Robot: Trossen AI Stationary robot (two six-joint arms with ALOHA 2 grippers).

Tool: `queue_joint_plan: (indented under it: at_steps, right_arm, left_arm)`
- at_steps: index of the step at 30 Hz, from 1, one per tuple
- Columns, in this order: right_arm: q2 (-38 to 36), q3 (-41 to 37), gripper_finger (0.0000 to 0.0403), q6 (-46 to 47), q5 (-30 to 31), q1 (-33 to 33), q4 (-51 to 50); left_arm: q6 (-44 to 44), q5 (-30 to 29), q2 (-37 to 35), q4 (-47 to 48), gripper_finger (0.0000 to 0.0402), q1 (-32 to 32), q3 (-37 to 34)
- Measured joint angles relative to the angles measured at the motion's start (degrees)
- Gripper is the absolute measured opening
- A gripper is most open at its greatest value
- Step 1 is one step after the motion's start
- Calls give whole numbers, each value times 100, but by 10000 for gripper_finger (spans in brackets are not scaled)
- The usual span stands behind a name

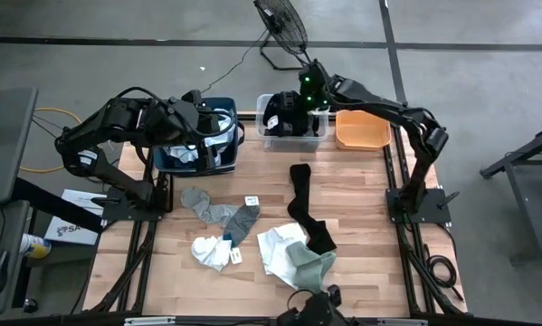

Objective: Pick & Place Cloths
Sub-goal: Put the black boxer short into the transparent bin

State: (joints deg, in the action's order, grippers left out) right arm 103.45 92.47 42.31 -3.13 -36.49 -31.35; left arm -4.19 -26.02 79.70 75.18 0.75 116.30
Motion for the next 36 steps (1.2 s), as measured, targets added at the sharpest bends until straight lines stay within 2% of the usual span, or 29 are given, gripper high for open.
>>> queue_joint_plan:
  at_steps: [9, 13, 20, 23, 27, 32, 36]
  right_arm:
    - [-397, 0, 252, -16, 749, 9, -749]
    - [-582, 0, 252, -54, 897, 51, -981]
    - [-812, 0, 252, -146, 520, 341, -1141]
    - [-810, 0, 252, -161, 209, 621, -1189]
    - [-696, 0, 252, -185, 196, 1071, -1177]
    - [-564, 2, 252, -183, 776, 1511, -1133]
    - [-409, 2, 252, -153, 1055, 1617, -1177]
  left_arm:
    - [7, 7, 0, 0, 290, 0, 1]
    - [15, 7, 0, 0, 290, 0, 2]
    - [15, 7, 0, 0, 290, 0, 2]
    - [13, 7, 0, 0, 290, 0, 2]
    - [12, 7, 0, 0, 290, 0, 0]
    - [2, 7, 0, 0, 290, 0, 0]
    - [0, 7, 0, 0, 290, 0, -1]
